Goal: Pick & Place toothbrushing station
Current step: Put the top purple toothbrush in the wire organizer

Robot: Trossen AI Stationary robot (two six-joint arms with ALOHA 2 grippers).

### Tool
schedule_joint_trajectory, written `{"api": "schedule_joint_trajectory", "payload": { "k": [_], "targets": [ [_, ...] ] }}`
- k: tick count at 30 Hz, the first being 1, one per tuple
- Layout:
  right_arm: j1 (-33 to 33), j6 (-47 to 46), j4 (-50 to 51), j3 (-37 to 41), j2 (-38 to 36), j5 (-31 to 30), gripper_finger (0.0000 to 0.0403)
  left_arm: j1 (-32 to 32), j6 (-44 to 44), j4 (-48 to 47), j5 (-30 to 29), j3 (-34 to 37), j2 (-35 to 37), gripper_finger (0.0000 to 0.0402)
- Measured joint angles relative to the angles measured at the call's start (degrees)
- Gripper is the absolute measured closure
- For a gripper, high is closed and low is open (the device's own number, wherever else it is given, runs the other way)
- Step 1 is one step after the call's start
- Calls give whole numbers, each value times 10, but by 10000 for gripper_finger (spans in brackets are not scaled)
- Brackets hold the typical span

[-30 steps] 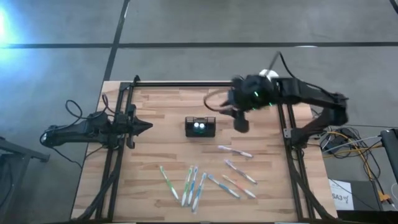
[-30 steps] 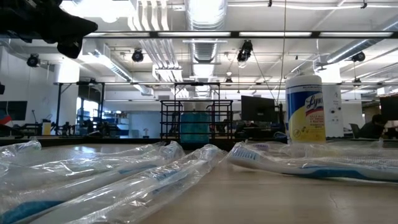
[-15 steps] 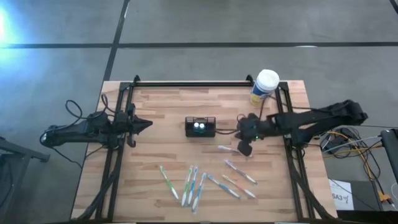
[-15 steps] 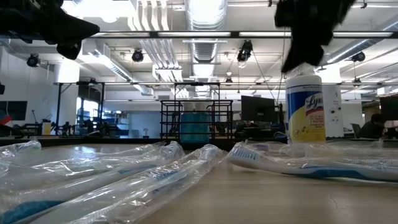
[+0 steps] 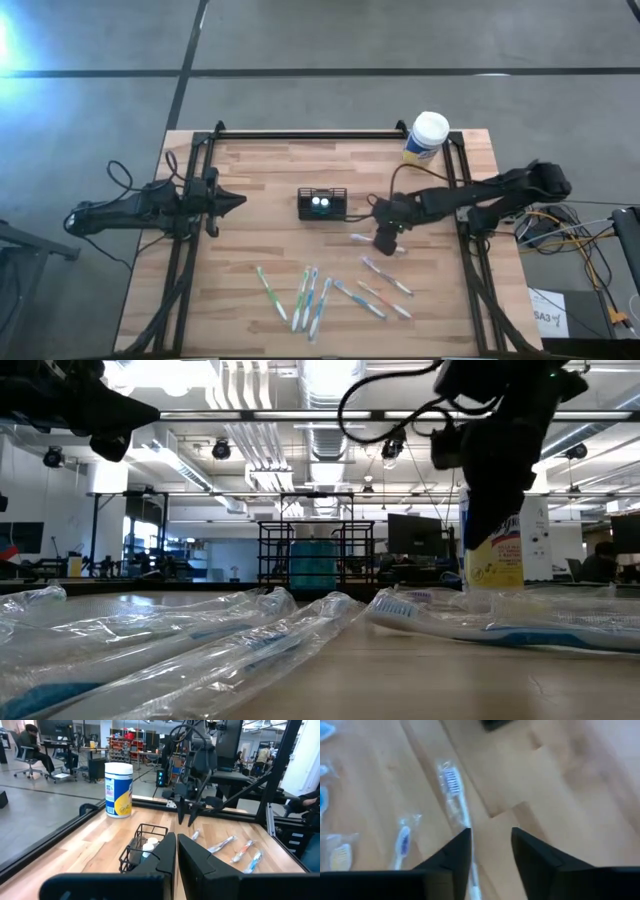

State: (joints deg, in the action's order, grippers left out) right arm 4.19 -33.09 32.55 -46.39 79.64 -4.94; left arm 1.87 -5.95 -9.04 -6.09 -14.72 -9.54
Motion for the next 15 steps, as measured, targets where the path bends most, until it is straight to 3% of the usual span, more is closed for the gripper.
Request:
{"api": "schedule_joint_trajectory", "payload": {
  "k": [7, 15],
  "targets": [
    [-8, 5, 14, -38, 111, 71, 190, 0, 1, 0, 4, 0, 0, 378],
    [-8, 34, 75, -92, 213, 61, 185, 0, 1, 6, 5, 0, 0, 378]
  ]
}}
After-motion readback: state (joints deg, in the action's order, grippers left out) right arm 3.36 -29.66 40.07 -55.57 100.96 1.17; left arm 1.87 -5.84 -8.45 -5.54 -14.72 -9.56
